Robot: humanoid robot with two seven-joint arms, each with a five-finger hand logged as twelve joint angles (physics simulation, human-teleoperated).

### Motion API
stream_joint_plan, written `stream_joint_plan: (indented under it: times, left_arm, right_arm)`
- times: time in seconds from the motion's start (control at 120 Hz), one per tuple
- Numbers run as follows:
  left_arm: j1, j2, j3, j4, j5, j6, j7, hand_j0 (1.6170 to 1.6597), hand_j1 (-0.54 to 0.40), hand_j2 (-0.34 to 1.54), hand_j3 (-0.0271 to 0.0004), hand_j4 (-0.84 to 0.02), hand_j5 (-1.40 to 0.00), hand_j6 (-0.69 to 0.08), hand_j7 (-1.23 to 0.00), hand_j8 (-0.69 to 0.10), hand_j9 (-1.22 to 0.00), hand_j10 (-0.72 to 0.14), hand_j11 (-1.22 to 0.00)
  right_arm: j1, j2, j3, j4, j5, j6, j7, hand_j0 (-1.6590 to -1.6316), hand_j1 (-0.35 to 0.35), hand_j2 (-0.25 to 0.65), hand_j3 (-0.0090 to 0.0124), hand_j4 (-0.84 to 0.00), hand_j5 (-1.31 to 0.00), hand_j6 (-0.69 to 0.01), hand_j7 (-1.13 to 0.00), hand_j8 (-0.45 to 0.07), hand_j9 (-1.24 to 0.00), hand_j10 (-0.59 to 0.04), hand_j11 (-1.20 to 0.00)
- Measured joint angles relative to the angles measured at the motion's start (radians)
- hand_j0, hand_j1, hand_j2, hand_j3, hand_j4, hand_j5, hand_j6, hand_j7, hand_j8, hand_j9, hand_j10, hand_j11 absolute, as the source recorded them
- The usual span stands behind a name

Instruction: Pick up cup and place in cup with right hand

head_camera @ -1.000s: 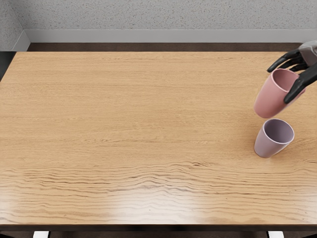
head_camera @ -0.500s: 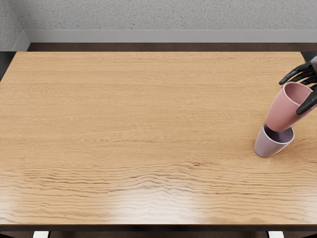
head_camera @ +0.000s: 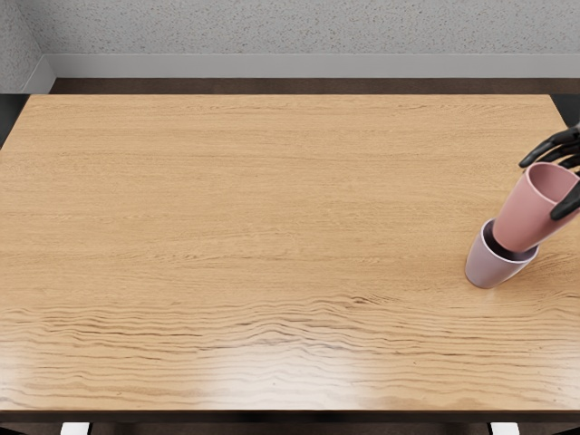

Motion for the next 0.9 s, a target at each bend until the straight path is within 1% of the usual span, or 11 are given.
stream_joint_plan:
  times: [0.058,0.192,0.292,0.458,0.575,0.592,0.642,0.658,0.742,0.825,0.9]
  left_arm:
    - [0.000,0.000,0.000,0.000,0.000,0.000,0.000,1.6581,0.344,0.00,-0.0002,-0.004,-0.01,-0.004,-0.01,-0.004,-0.01,-0.004,-0.01]
    - [0.000,0.000,0.000,0.000,0.000,0.000,0.000,1.6581,0.344,0.00,-0.0002,-0.004,-0.01,-0.004,-0.01,-0.004,-0.01,-0.004,-0.01]
    - [0.000,0.000,0.000,0.000,0.000,0.000,0.000,1.6581,0.344,0.00,-0.0002,-0.004,-0.01,-0.004,-0.01,-0.004,-0.01,-0.004,-0.01]
    - [0.000,0.000,0.000,0.000,0.000,0.000,0.000,1.6581,0.344,0.00,-0.0002,-0.004,-0.01,-0.004,-0.01,-0.004,-0.01,-0.004,-0.01]
    - [0.000,0.000,0.000,0.000,0.000,0.000,-0.001,1.6581,0.344,0.00,-0.0002,-0.004,-0.01,-0.004,-0.01,-0.004,-0.01,-0.004,-0.01]
    - [0.000,0.000,0.000,0.000,0.000,0.000,0.000,1.6581,0.344,0.00,-0.0002,-0.004,-0.01,-0.004,-0.01,-0.004,-0.01,-0.004,-0.01]
    - [0.000,0.000,0.000,0.000,0.000,0.000,0.000,1.6581,0.344,0.00,-0.0002,-0.004,-0.01,-0.004,-0.01,-0.004,-0.01,-0.004,-0.01]
    - [0.000,0.000,0.000,0.000,0.000,0.000,0.000,1.6581,0.344,0.00,-0.0002,-0.004,-0.01,-0.004,-0.01,-0.004,-0.01,-0.004,-0.01]
    - [0.000,0.000,0.000,0.000,0.000,0.000,0.000,1.6581,0.344,0.00,-0.0002,-0.004,-0.01,-0.004,-0.01,-0.004,-0.01,-0.004,-0.01]
    - [0.000,0.000,0.000,0.000,0.000,0.000,0.000,1.6581,0.344,0.00,-0.0002,-0.004,-0.01,-0.004,-0.01,-0.004,-0.01,-0.004,-0.01]
    - [0.000,0.000,0.000,0.000,0.000,0.000,0.000,1.6581,0.344,0.00,-0.0002,-0.004,-0.01,-0.004,-0.01,-0.004,-0.01,-0.004,-0.01]
  right_arm:
    - [-0.004,-0.005,0.000,0.000,-0.003,0.003,0.000,-1.6557,0.159,0.201,0.0002,-0.521,-0.77,-0.283,-0.72,-0.155,-0.74,-0.211,-0.74]
    - [-0.009,-0.009,0.001,0.000,-0.006,0.006,0.000,-1.6561,0.170,0.224,0.0001,-0.522,-0.77,-0.280,-0.72,-0.152,-0.74,-0.208,-0.74]
    - [-0.010,-0.009,0.002,0.002,-0.006,0.008,0.000,-1.6561,0.169,0.214,-0.0002,-0.522,-0.76,-0.278,-0.72,-0.151,-0.74,-0.207,-0.73]
    - [-0.009,-0.006,0.005,0.006,-0.006,0.010,0.000,-1.6562,0.170,0.207,0.0000,-0.521,-0.76,-0.275,-0.72,-0.147,-0.74,-0.214,-0.73]
    - [-0.008,-0.002,0.008,0.007,-0.006,0.010,0.000,-1.6561,0.170,0.201,-0.0005,-0.521,-0.76,-0.272,-0.72,-0.148,-0.73,-0.211,-0.73]
    - [-0.008,-0.002,0.009,0.007,-0.006,0.010,0.000,-1.6559,0.166,0.188,-0.0004,-0.521,-0.76,-0.271,-0.72,-0.147,-0.73,-0.210,-0.72]
    - [-0.008,-0.001,0.009,0.007,-0.006,0.010,0.000,-1.6559,0.163,0.198,-0.0003,-0.517,-0.75,-0.273,-0.71,-0.150,-0.72,-0.211,-0.72]
    - [-0.008,-0.001,0.009,0.007,-0.006,0.010,0.000,-1.6560,0.140,0.183,0.0000,-0.491,-0.71,-0.267,-0.68,-0.153,-0.69,-0.209,-0.68]
    - [-0.009,0.002,0.007,0.007,-0.008,0.009,0.000,-1.6567,-0.013,0.120,0.0000,-0.336,-0.49,-0.187,-0.46,-0.112,-0.47,-0.149,-0.47]
    - [-0.008,-0.001,0.011,0.005,-0.008,0.024,0.000,-1.6572,-0.116,0.077,0.0000,-0.230,-0.34,-0.133,-0.32,-0.081,-0.32,-0.108,-0.32]
    - [-0.009,-0.002,0.079,-0.006,0.005,0.051,0.000,-1.6574,-0.180,0.051,0.0000,-0.168,-0.24,-0.101,-0.23,-0.066,-0.23,-0.084,-0.23]
